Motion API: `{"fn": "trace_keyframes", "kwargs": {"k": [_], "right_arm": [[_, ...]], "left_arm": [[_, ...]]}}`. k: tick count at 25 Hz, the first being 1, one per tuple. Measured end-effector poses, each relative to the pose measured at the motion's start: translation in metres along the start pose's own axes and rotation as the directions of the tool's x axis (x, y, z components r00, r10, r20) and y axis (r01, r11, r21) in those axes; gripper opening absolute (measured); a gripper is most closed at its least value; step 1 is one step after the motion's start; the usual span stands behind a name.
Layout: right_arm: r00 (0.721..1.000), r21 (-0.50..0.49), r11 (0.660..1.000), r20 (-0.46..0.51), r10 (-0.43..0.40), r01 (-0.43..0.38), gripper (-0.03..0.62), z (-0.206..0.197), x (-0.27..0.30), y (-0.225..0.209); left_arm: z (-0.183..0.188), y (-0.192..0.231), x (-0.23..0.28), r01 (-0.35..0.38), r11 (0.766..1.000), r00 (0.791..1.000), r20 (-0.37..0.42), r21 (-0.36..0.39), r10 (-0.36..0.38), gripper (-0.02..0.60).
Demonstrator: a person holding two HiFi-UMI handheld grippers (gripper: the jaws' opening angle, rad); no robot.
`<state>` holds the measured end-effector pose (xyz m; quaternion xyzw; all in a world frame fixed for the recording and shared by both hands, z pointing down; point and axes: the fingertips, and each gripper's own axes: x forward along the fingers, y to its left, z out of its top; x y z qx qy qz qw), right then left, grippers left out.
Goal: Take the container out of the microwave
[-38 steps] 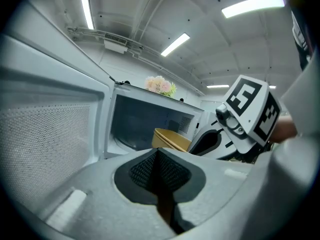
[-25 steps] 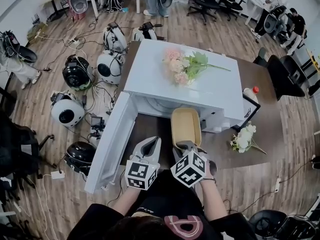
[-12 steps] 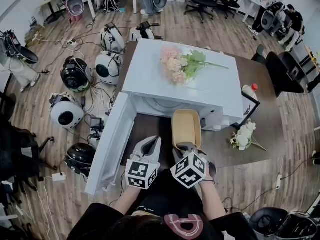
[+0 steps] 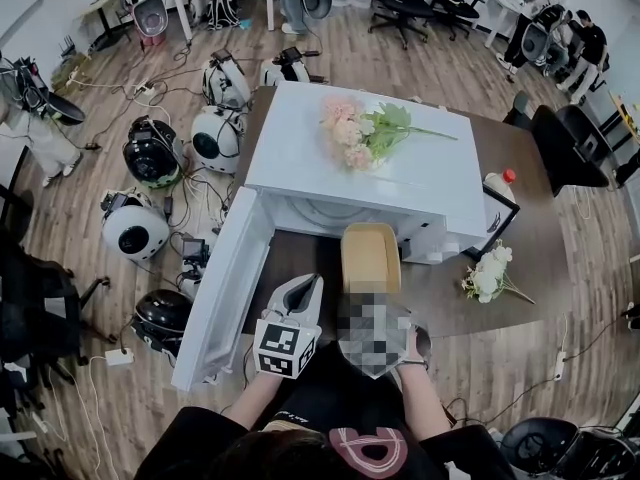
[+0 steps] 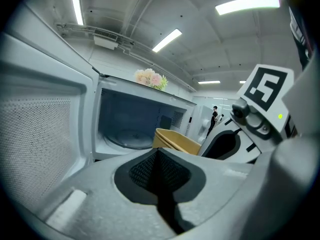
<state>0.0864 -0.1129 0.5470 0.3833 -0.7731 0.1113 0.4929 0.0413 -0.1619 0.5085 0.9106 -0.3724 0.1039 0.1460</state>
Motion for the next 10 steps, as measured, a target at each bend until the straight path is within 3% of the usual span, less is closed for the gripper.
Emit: {"fn": "trace_keyframes", "kwargs": {"k": [10], "right_arm": [[1.000, -0.002, 1.000, -0.005, -0.009, 0.009, 0.031, -0.0037, -0.0011, -0.0005]], "left_arm": [[-0.0018, -0.0017, -0.0003, -0.002, 1.000, 1.000, 0.006, 0.017, 0.002, 0.009]]}}
